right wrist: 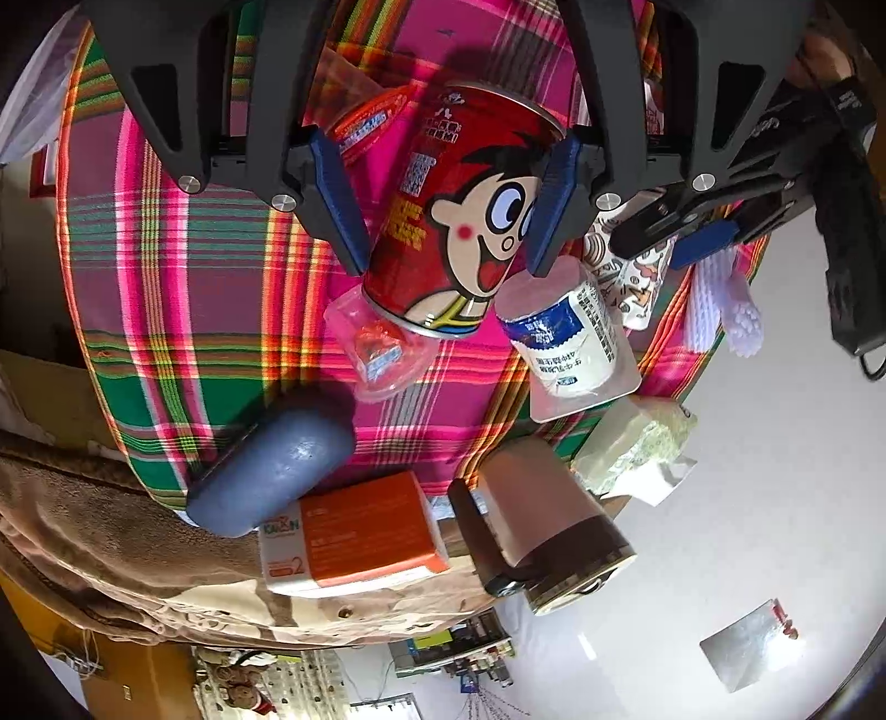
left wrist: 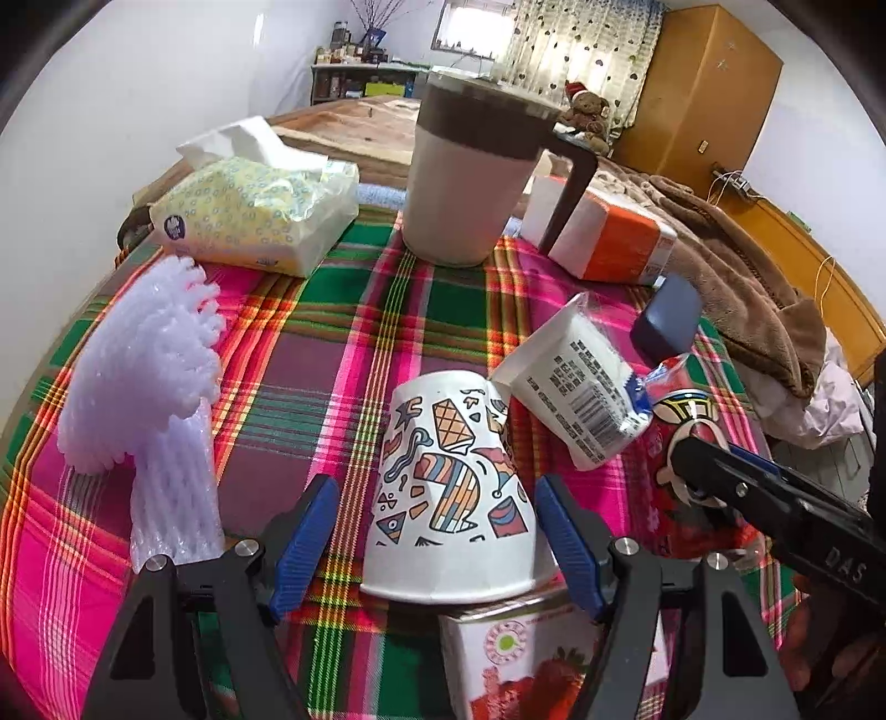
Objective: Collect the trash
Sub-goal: 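Grasp the red cartoon can with the right tool while the left tool grasps the patterned paper cup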
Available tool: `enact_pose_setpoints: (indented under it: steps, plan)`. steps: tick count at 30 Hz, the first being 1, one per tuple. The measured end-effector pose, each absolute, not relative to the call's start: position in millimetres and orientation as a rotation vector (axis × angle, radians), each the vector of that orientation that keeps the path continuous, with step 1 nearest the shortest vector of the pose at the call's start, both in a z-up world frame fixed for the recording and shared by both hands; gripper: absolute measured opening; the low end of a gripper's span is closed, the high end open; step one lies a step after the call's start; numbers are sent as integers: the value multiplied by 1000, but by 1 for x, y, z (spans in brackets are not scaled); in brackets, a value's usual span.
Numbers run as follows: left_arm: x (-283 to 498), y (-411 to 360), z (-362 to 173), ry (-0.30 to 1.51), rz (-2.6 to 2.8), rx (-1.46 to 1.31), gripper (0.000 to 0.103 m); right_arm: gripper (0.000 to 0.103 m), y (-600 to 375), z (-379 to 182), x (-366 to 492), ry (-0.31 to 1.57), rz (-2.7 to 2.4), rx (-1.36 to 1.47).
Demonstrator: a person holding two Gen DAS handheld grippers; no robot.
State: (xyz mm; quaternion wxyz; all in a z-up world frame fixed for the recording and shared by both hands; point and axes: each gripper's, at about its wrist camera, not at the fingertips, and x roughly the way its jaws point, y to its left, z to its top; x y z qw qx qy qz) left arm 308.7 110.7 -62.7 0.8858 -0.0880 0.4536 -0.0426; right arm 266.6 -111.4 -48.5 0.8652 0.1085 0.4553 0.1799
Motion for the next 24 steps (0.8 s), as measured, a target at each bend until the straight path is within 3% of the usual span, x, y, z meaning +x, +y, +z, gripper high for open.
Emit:
enact_pose_setpoints:
  steps: [9,12,24]
  plan:
    - [311,115,-66,945,-74,-177,73,60,-104,-60,266,1009,377,228]
    - [311,114,-66,943,-86,-172,61,60,-104,-59,266,1008,375,230]
    - [299,111,-55,900,-72,-158,52,55,-109,-51,258,970,370,235]
